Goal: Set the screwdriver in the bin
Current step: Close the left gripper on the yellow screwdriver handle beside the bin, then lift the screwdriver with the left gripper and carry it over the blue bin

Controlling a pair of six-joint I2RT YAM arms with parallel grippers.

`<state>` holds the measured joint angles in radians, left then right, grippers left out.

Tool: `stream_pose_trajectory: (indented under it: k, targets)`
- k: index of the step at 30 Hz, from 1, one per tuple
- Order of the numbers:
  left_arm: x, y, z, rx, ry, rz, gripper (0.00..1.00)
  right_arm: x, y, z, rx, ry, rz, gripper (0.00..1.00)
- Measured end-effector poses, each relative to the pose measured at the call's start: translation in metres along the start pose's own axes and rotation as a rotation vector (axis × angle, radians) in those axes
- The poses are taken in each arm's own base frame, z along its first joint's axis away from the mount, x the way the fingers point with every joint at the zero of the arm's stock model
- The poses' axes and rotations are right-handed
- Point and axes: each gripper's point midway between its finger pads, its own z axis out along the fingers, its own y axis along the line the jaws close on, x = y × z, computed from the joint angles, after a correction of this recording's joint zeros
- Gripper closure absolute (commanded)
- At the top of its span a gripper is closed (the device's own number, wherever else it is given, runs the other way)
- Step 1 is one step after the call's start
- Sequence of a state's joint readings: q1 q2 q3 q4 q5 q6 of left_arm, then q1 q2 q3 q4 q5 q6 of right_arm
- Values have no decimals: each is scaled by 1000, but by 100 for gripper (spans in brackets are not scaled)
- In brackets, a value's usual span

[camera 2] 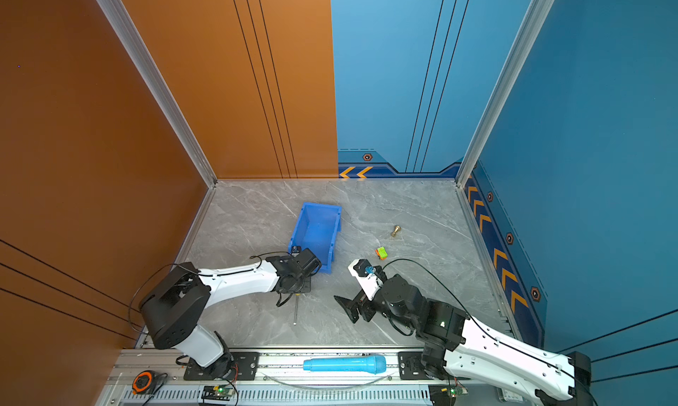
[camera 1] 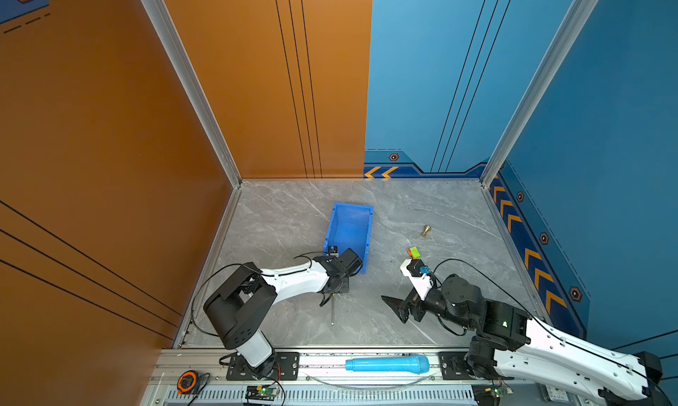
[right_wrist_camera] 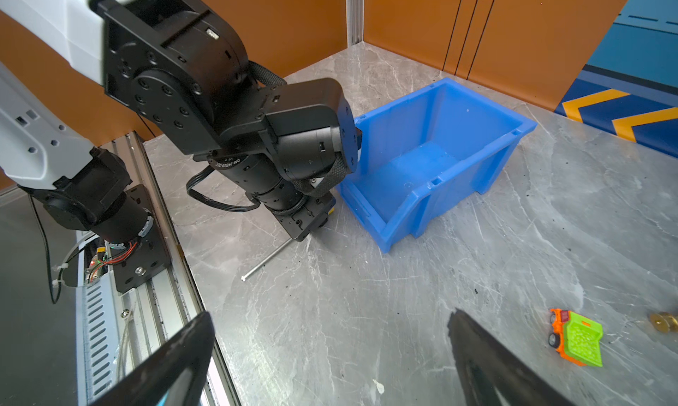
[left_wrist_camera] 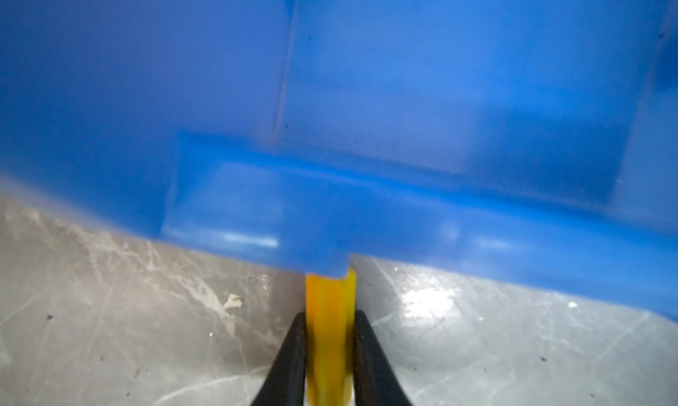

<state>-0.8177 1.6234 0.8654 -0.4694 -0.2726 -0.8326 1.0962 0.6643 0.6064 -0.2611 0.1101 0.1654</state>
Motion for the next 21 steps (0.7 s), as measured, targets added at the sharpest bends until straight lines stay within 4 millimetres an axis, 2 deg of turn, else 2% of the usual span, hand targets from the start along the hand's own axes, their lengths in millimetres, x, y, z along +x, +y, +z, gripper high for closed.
stream_pose_trajectory:
  k: [5, 11, 15, 21]
  targets:
    - [1, 0, -1, 1, -13, 7, 98, -1, 0, -1, 0, -7, 1, 0]
    - [13, 7, -11, -2, -2, 35, 100, 0, -3, -3, 10, -15, 2, 0]
    - [11, 9, -31, 24, -23, 36, 100, -1, -5, -4, 23, -17, 2, 0]
    - [-5, 11, -71, 88, -94, 38, 100, 2, -6, 0, 29, -3, -2, 0]
